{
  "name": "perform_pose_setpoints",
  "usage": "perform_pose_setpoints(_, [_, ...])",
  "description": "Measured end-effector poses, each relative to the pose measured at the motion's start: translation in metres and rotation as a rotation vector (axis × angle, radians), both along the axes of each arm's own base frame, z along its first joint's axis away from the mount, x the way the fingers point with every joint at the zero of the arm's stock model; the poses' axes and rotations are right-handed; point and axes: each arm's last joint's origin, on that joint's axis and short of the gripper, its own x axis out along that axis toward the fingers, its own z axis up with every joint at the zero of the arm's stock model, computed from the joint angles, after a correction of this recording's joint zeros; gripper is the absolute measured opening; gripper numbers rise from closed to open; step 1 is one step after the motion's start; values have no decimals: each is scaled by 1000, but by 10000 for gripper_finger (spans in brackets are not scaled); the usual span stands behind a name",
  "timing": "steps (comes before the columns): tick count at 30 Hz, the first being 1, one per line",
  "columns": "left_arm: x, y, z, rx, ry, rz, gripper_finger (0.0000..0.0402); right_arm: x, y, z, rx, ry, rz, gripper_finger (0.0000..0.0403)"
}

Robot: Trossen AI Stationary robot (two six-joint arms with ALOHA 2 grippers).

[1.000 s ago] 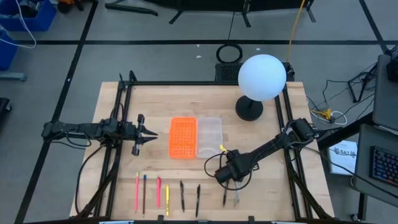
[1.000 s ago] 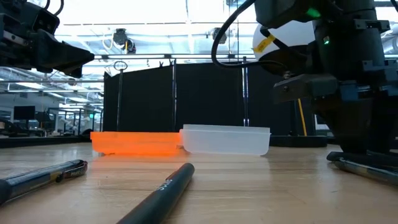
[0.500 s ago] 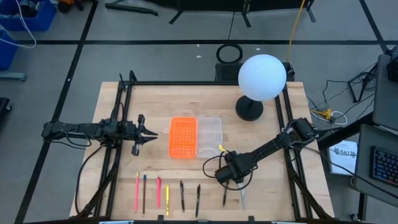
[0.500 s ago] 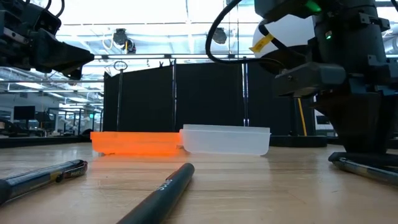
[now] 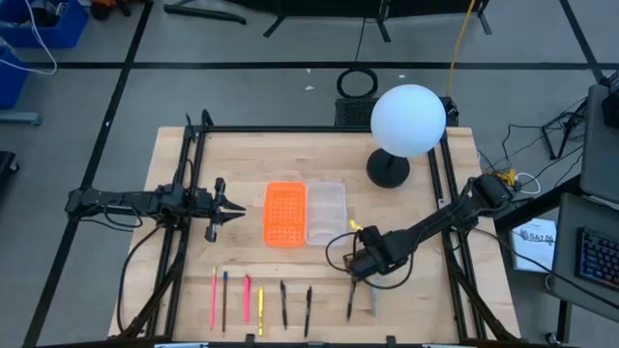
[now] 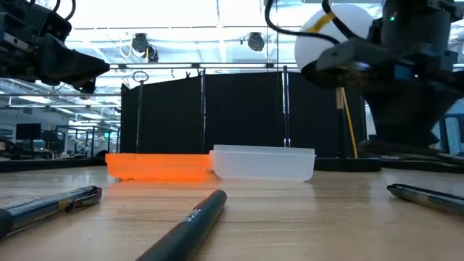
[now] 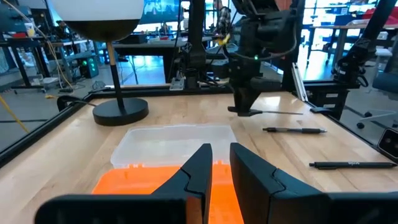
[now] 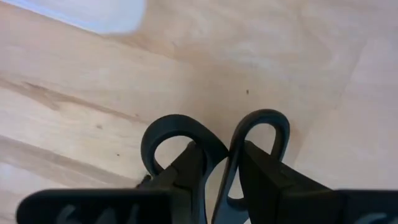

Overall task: Pick & place school supplies into a supply box
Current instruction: Put the black scissors into the orange box

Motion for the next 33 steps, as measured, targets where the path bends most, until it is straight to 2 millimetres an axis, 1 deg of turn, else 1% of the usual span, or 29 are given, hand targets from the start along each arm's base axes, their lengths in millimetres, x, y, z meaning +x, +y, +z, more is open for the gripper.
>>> perform_pose_setpoints(3, [0,0,0,0,0,0,67,3,-2,11,-9,-87,-1,74])
perform_pose_setpoints(6, [0,0,0,1,0,1,67,9,-10,19,-15,-160,-1,74])
perform_pose_setpoints(10, [0,0,1,22,-14,0,67,26,-37,36,-15,-305,-1,74])
perform_pose_setpoints(15, [0,0,3,25,-30,0,67,50,-72,49,-53,-457,31,74])
perform_pose_setpoints(17, [0,0,3,34,-31,0,67,56,-89,54,-57,-469,23,74])
perform_pose_setpoints(20, [0,0,3,65,-36,0,67,59,-118,56,-52,-454,-8,74])
perform_pose_setpoints(24, [0,0,3,100,-39,0,67,62,-149,65,-16,-463,-16,74])
perform_pose_setpoints(29, [0,0,3,129,-42,13,67,64,-179,73,-66,-431,-16,74])
perform_pose_setpoints(31, [0,1,3,134,-42,30,67,67,-187,75,-73,-431,-31,74])
perform_pose_setpoints(33, [0,1,3,134,-41,46,67,65,-192,72,-53,-393,-23,74])
